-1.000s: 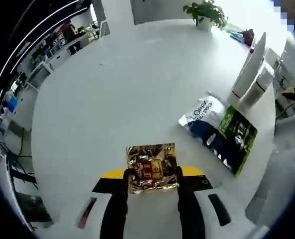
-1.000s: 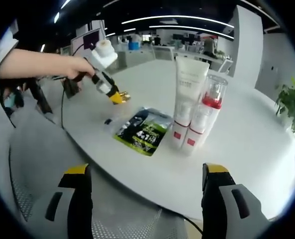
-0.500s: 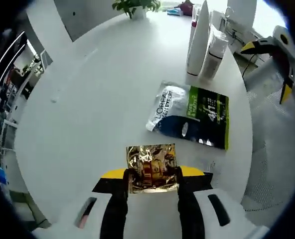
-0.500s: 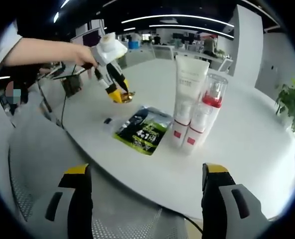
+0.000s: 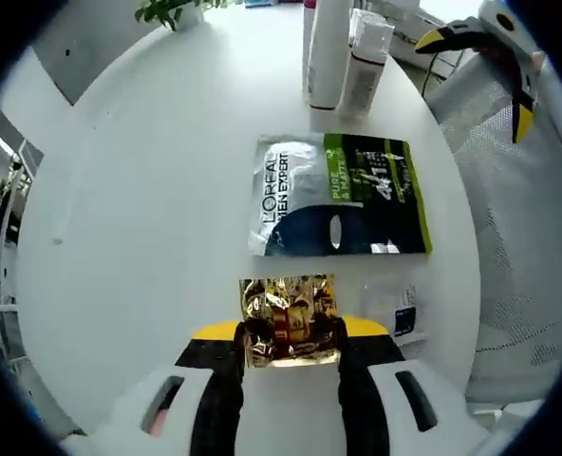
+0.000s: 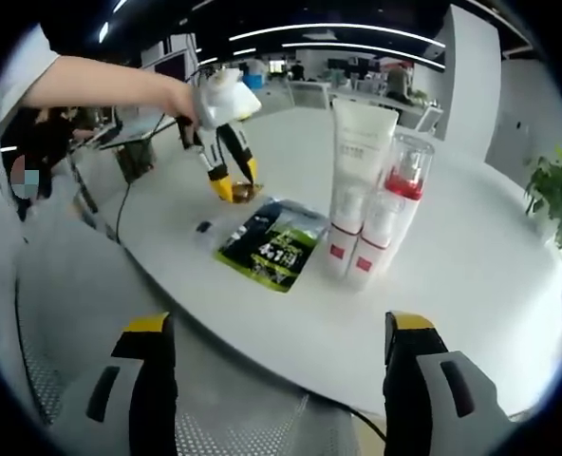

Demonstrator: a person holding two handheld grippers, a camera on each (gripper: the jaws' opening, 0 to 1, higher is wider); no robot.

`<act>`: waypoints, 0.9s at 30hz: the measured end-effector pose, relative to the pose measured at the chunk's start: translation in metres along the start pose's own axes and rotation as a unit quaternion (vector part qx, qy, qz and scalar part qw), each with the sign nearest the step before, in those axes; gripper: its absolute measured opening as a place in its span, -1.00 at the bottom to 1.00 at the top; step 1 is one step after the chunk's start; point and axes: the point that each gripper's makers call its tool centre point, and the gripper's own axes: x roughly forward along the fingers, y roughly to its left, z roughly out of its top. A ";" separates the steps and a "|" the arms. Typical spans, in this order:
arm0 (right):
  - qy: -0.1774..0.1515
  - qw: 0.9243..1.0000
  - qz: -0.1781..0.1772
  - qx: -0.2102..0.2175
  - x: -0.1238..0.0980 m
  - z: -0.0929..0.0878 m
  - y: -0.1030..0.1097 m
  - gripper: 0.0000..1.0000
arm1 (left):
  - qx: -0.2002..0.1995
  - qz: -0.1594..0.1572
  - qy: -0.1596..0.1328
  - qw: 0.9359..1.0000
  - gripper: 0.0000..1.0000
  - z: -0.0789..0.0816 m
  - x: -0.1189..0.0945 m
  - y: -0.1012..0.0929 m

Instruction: Arrange the skincare products in the storage area until every visible bottle or jar stands upright without overlapping.

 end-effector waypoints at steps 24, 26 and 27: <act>0.008 1.000 -0.006 -0.001 -0.004 0.002 0.000 0.81 | 0.012 -0.018 0.008 1.000 -0.22 0.000 0.011 -0.004; 0.008 1.000 -0.006 -0.001 -0.004 0.002 0.000 0.81 | 0.013 -0.017 0.008 1.000 -0.22 0.000 0.012 -0.004; 0.008 1.000 -0.006 -0.001 -0.004 0.002 0.000 0.81 | 0.013 -0.017 0.008 1.000 -0.22 -0.001 0.012 -0.004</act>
